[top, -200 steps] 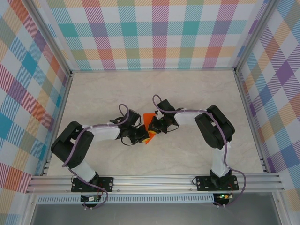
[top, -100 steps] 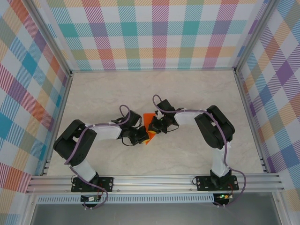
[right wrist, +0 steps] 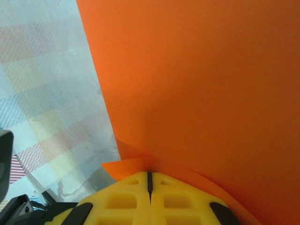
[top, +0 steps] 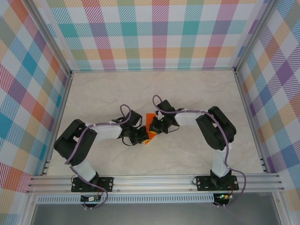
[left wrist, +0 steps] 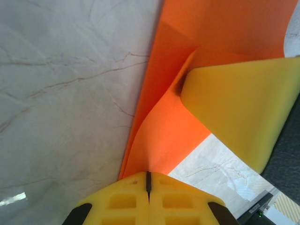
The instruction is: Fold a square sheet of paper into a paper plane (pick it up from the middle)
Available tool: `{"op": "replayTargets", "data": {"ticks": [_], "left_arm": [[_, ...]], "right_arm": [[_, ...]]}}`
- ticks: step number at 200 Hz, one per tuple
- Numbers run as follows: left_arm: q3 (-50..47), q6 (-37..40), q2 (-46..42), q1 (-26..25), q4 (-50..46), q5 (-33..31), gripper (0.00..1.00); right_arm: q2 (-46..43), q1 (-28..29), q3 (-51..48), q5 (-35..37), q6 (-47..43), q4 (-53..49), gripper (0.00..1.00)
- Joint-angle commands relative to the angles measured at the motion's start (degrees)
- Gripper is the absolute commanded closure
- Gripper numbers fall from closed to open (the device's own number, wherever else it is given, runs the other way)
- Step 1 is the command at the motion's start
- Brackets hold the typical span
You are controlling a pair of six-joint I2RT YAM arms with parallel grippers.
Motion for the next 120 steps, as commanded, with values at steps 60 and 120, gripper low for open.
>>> {"op": "replayTargets", "data": {"ticks": [60, 120], "left_arm": [[1.91, 2.23, 2.88, -1.48, -8.64, -4.23, 1.0], [2.59, 2.5, 2.98, -1.68, -10.72, -5.04, 1.0]], "right_arm": [[-3.9, 1.35, -2.25, -1.35, -7.74, -4.96, 0.99], [-2.7, 2.32, -2.16, 0.78, -7.34, -5.74, 1.0]]}}
